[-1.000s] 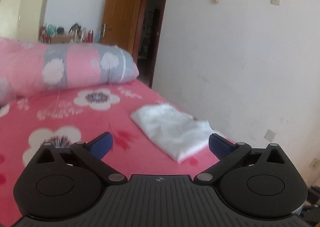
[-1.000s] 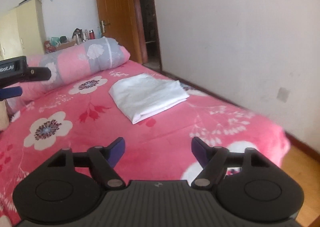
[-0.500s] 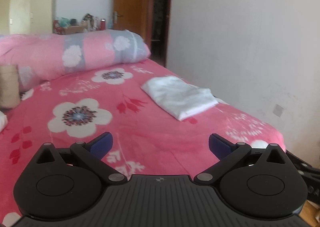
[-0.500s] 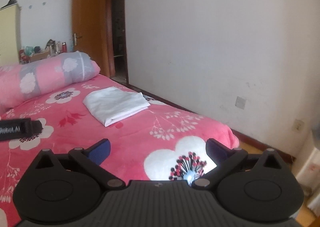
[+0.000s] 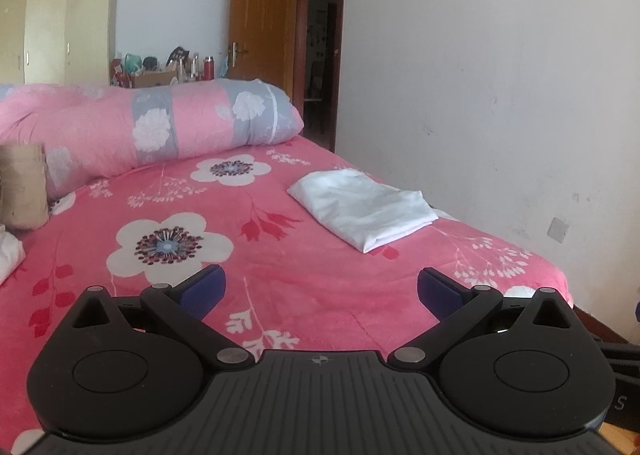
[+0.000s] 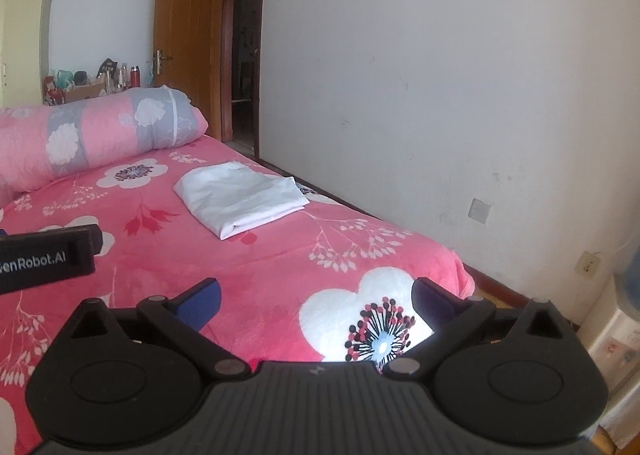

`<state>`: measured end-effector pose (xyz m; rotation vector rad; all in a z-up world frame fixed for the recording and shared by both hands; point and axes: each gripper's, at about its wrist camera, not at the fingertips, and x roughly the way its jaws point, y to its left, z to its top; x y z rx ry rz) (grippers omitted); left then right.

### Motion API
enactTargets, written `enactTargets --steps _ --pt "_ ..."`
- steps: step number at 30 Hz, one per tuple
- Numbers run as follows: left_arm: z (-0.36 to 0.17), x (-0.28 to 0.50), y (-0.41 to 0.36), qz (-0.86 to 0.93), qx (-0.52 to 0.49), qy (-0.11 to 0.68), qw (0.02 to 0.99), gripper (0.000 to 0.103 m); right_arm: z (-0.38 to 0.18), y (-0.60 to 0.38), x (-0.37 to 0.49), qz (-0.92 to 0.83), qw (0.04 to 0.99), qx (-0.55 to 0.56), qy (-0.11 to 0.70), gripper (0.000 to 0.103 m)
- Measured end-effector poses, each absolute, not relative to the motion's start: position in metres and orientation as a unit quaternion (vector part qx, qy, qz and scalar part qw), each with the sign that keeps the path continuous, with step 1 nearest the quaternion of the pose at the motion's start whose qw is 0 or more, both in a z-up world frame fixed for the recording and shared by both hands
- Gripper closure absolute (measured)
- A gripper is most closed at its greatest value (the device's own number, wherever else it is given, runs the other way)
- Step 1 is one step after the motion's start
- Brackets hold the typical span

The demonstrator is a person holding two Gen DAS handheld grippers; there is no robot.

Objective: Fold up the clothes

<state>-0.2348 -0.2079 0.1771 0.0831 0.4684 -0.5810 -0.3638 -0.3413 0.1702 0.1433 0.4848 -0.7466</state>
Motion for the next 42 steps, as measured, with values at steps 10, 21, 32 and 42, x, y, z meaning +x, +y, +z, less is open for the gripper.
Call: enactTargets --steps 10,21,32,42 --pt "0.18 -0.24 -0.212 -0.301 0.046 0.221 0.927 0.0 0.187 -0.355 -0.396 -0.411 0.881 0.064 0.225 0.0" --pt "0.177 -0.246 -0.213 -0.31 0.049 0.216 0.925 0.0 0.172 -0.353 -0.385 -0.375 0.89 0.083 0.246 0.0" --pt "0.177 -0.246 -0.212 -0.3 0.049 0.216 0.928 0.0 0.163 -0.34 -0.365 -0.359 0.892 0.078 0.265 0.0" --pt "0.173 -0.25 -0.214 -0.3 0.055 0.206 0.93 0.0 0.155 -0.339 -0.363 -0.359 0.888 0.079 0.276 0.0"
